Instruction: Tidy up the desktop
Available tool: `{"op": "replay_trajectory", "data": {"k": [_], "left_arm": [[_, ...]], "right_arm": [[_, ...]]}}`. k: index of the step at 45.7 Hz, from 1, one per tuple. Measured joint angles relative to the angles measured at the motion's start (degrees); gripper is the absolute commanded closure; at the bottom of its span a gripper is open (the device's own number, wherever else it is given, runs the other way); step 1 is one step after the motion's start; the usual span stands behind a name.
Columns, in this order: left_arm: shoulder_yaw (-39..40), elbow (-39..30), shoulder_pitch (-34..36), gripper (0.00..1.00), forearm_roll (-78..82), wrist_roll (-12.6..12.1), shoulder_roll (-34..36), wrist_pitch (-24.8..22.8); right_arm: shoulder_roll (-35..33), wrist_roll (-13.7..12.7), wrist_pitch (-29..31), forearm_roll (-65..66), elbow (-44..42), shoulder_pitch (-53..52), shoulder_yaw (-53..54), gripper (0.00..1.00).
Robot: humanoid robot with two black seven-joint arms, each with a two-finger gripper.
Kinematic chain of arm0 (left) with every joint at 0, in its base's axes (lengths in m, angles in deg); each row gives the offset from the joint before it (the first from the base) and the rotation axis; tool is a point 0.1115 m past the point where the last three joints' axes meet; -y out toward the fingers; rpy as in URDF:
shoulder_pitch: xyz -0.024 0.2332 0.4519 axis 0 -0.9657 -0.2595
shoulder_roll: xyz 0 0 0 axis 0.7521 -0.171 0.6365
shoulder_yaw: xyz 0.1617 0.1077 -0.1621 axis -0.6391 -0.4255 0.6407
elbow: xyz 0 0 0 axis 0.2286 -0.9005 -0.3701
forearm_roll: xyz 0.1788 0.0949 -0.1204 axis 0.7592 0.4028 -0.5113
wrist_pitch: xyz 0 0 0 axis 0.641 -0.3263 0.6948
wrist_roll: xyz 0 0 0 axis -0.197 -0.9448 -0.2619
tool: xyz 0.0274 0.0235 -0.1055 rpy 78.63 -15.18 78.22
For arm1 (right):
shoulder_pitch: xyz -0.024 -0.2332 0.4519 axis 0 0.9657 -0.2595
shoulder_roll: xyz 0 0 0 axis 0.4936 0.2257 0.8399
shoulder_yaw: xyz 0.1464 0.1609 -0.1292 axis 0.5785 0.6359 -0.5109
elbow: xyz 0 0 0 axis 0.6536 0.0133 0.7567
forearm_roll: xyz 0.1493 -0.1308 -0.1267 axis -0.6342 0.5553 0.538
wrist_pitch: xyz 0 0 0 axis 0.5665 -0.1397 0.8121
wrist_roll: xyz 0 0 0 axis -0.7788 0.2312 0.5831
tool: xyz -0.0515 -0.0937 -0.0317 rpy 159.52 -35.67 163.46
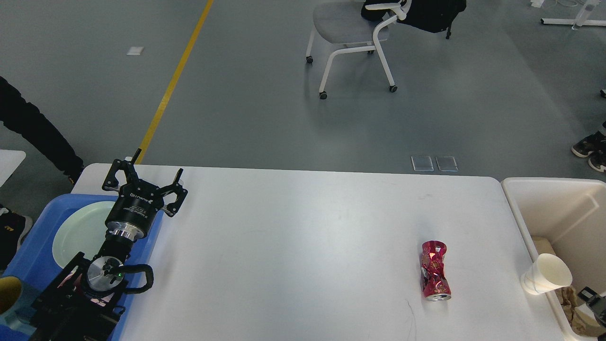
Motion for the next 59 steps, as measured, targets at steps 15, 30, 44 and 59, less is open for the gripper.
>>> {"op": "replay_trajectory", "data": {"k": [15, 30, 44, 59], "left_arm": [[0.0, 0.0, 0.0, 0.04, 0.0, 0.0, 0.0, 0.0], [0.0, 0.0, 0.0, 0.04, 0.0, 0.0, 0.0, 0.0], [0.0, 0.0, 0.0, 0.04, 0.0, 0.0, 0.0, 0.0], [0.0, 0.0, 0.0, 0.04, 0.0, 0.0, -0.01, 0.0]], "right_arm": [[1.55, -0.02, -6.7, 0.0, 0.48, 1.3, 0.04, 0.0], [0.6, -0.02, -7.03, 0.0, 0.7, -0.14, -0.07, 0.0], [-8.69, -0.26, -6.54, 0.0, 0.99, -12.35, -0.15, 0.0], [-11.42, -0.78, 2.13, 2.32, 12.06, -38.52, -12.31, 0.0]]}}
